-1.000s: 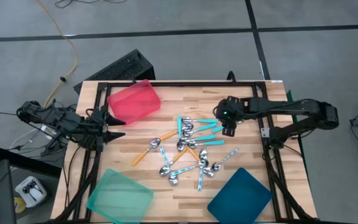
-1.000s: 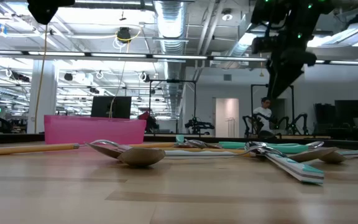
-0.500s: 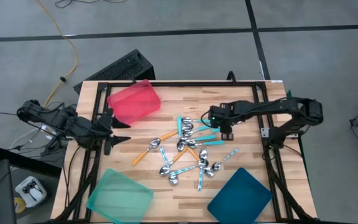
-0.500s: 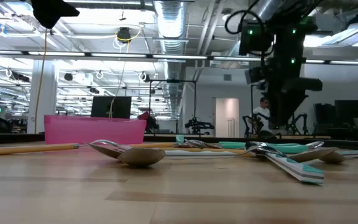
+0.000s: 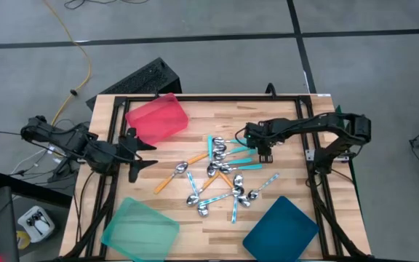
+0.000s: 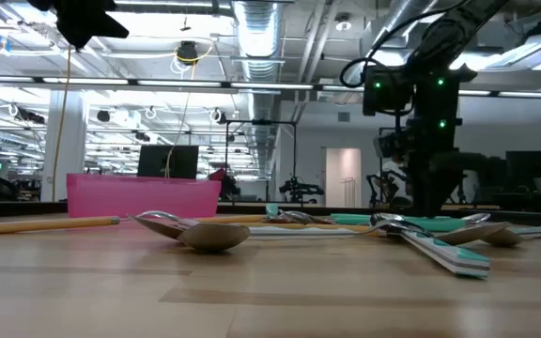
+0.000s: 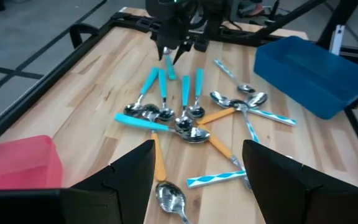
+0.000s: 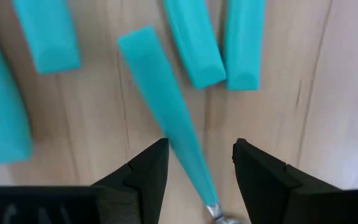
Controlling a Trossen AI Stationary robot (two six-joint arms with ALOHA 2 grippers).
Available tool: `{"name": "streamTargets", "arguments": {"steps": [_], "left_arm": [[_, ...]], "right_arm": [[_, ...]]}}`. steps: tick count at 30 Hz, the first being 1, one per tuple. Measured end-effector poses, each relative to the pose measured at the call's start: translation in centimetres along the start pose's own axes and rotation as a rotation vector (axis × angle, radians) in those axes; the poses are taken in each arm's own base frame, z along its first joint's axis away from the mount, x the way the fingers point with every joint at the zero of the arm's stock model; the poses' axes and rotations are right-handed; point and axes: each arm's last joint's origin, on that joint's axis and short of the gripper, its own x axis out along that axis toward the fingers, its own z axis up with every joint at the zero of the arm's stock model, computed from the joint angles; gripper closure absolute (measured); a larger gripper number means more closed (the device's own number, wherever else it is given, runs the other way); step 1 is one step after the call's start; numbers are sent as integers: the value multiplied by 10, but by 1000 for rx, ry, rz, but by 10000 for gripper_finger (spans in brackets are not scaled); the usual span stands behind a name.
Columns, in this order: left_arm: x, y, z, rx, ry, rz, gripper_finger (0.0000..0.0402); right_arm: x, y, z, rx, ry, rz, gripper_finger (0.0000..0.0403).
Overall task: Sort silverware by color (type)
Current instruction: Put the blue spoon into the light blue bin
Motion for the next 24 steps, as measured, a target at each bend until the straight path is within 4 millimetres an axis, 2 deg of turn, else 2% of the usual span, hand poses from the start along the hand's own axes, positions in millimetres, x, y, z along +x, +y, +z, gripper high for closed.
{"name": "streamTargets", "arguments": {"steps": [5, 14, 18, 24], "left_arm": [[4, -2, -1, 6, 19, 4, 175], [6, -2, -1, 14, 21, 18, 175], [6, -3, -1, 15, 22, 17, 175], [6, -3, -1, 15, 21, 18, 175]], "right_arm": [[5, -6, -5, 22, -5, 73, 202], [23, 0, -19, 27, -10, 58, 206], [23, 0, -19, 46, -9, 53, 232], [24, 1, -19, 77, -5, 56, 299]]}}
